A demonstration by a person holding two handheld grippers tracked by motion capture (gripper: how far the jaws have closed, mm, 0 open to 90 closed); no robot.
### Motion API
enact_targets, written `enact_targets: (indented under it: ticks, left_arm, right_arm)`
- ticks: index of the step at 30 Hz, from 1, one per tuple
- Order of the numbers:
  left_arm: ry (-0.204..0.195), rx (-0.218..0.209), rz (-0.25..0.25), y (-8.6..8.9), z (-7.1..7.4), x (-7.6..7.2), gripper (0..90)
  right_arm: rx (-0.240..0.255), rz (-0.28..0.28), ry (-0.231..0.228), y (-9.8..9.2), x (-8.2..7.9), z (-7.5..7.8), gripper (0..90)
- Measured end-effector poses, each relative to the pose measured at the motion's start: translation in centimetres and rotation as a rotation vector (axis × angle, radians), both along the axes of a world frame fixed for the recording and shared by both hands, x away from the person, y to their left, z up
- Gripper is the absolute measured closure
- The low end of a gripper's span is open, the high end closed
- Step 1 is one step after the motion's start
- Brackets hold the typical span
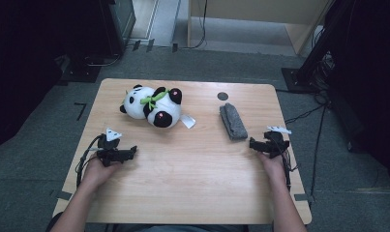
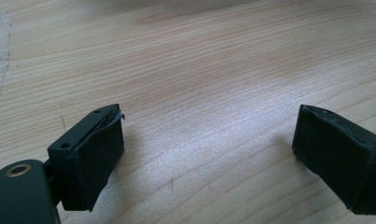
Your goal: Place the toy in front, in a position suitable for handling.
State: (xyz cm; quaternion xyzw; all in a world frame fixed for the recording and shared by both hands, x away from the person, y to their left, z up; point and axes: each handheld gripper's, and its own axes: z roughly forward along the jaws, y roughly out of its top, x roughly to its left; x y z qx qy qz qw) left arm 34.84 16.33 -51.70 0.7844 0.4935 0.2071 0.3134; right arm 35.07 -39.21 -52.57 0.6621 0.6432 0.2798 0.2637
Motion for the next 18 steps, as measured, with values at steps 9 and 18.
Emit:
enact_targets:
  ticks: [9, 18]
  left_arm:
    - [0.000, -0.001, 0.008, -0.06, 0.00, -0.01, 8.8]
    - [0.001, -0.002, 0.008, -0.43, -0.01, 0.16, 8.7]
  right_arm:
    - [0.001, -0.011, 0.001, 0.00, -0.14, 0.01, 0.0]
    - [-0.001, -0.013, 0.000, 0.00, -0.14, 0.00, 0.0]
